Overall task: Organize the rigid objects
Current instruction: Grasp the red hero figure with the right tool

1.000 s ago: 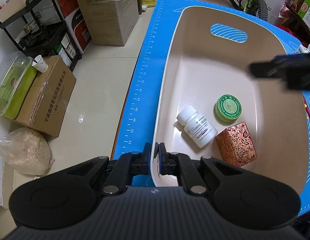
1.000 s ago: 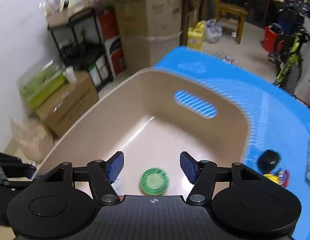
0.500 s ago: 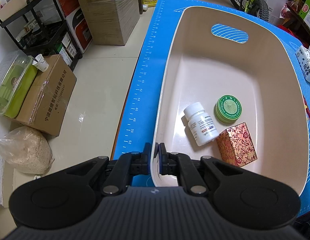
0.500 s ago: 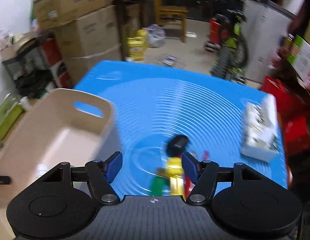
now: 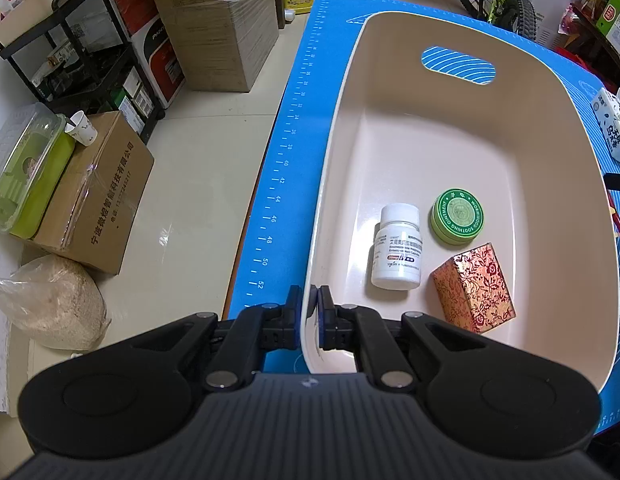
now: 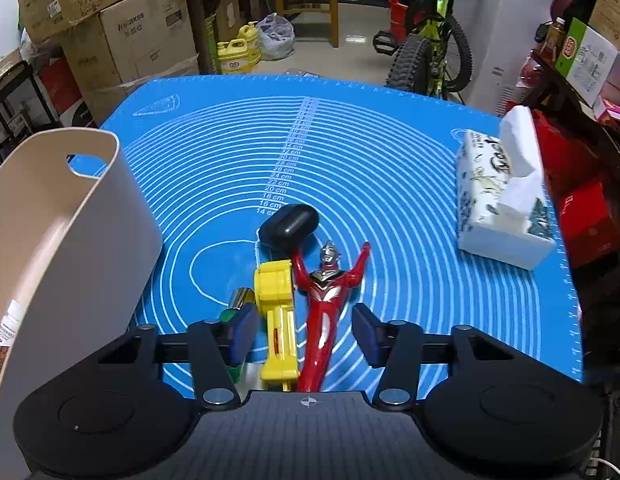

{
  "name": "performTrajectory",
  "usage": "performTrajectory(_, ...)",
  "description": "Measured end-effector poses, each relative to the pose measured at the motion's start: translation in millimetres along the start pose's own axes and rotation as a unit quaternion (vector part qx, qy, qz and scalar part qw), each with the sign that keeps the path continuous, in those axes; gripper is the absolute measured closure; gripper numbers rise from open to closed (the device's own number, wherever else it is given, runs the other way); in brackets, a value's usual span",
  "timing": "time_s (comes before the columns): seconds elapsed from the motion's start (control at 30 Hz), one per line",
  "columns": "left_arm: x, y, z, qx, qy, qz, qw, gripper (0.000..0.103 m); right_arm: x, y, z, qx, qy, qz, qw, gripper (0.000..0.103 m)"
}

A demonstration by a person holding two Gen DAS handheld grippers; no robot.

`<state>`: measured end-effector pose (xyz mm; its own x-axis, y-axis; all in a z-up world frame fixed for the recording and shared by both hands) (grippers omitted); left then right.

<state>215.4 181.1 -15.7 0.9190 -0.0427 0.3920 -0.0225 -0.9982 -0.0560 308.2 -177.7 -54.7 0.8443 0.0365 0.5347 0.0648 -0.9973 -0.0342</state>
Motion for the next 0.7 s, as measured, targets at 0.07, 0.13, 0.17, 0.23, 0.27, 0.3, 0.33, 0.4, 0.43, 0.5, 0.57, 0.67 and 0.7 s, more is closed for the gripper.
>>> performTrajectory(0.07,0,0,0,0.000,0.000,0.000,1.0000,0.093,2,-3,6,0.001,-0.001,-0.005,1.000,0.047)
performTrajectory(0.13,0,0,0,0.000,0.000,0.000,1.0000,0.093,4,-6,11,0.000,-0.002,-0.014,1.000,0.048)
performTrajectory(0.17,0,0,0,0.000,0.000,0.000,1.0000,0.093,5,-8,14,0.001,-0.003,-0.017,1.000,0.051)
performTrajectory(0.23,1,0,0,0.000,0.000,0.000,1.0000,0.093,6,-10,21,0.001,-0.010,-0.024,1.000,0.054)
performTrajectory(0.27,1,0,0,0.000,-0.001,0.000,1.0000,0.093,6,-10,23,-0.001,-0.010,-0.026,1.000,0.053)
performTrajectory(0.3,1,0,0,0.000,0.000,0.000,1.0000,0.093,6,-10,22,0.000,-0.006,-0.023,1.000,0.053)
performTrajectory(0.33,1,0,0,0.000,-0.001,0.000,1.0000,0.093,6,-8,21,0.000,-0.003,-0.015,1.000,0.053)
performTrajectory(0.4,1,0,0,0.000,-0.001,0.001,1.0000,0.093,6,-1,20,0.006,0.000,0.001,1.000,0.053)
performTrajectory(0.43,1,0,0,0.000,0.000,0.000,1.0000,0.093,6,3,19,0.008,0.001,0.007,1.000,0.053)
performTrajectory(0.5,1,0,0,0.000,0.000,0.000,1.0000,0.093,6,10,15,0.009,0.005,0.013,1.000,0.053)
performTrajectory(0.57,1,0,0,0.000,-0.001,0.001,1.0000,0.093,6,17,10,0.015,0.012,0.020,1.000,0.053)
performTrajectory(0.67,1,0,0,0.000,-0.001,0.000,1.0000,0.093,6,29,0,0.028,0.023,0.037,0.999,0.053)
performTrajectory(0.7,1,0,0,0.000,-0.001,0.000,1.0000,0.093,6,33,-2,0.029,0.026,0.042,0.998,0.053)
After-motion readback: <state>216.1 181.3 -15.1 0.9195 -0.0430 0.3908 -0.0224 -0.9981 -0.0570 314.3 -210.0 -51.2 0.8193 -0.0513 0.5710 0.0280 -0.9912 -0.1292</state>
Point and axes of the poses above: each gripper's, at about its wrist camera, not at the fingertips, and z roughly the way its jaws point, y to its right, x to its top, the point moved 1 cm from there along z, roughly the way its jaws point, and after that the axes turned 1 degree about x, right-handed, at the moved point
